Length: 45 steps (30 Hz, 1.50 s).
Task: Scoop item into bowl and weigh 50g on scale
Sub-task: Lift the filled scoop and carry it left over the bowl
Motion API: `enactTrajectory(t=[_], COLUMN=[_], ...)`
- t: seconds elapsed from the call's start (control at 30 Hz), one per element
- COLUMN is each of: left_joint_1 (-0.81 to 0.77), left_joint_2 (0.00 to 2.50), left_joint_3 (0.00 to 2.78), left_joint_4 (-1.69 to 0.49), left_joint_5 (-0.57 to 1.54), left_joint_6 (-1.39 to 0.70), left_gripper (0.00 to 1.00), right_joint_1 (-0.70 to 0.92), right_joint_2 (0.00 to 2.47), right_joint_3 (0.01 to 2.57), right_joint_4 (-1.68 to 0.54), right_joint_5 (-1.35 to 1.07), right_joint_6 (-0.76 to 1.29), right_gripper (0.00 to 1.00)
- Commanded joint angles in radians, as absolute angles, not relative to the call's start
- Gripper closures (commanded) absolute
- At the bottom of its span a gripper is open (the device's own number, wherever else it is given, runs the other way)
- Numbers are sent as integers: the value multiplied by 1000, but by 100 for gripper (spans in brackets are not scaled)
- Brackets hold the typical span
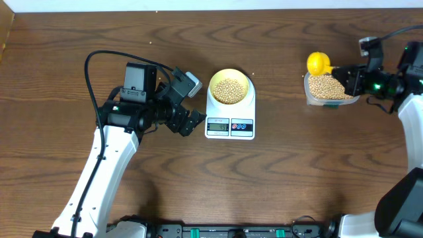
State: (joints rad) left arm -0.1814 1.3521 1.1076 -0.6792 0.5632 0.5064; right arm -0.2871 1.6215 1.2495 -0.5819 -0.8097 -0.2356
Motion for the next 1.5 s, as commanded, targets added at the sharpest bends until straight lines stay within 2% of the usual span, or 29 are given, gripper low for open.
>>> enactTrajectory(t=[0.0,0.43,0.67,1.03,1.47], left_joint_1=[-180,-180,-180,-180,-180], left_joint_2=[1341,1341,1341,1341,1341], left_joint_3=[1117,1117,1117,1117,1117], left_joint_4=[-680,-680,-680,-680,-680], left_joint_5=[575,575,575,575,575], left_joint_6=[523,523,523,523,523], left_gripper=[10,10,10,10,10], right_joint_1=[-218,60,140,173,173], right_joint_2=[1622,1623,1623,1623,1623], right_joint_3=[1246,1246,1246,1246,1246], right_joint_4=[-538,-374,-374,-378,-377], right_joint_5=[-852,-844,-844,-844,-831], right_joint_6=[-245,-249,-413,-671,-698], right_gripper=[99,99,99,99,99])
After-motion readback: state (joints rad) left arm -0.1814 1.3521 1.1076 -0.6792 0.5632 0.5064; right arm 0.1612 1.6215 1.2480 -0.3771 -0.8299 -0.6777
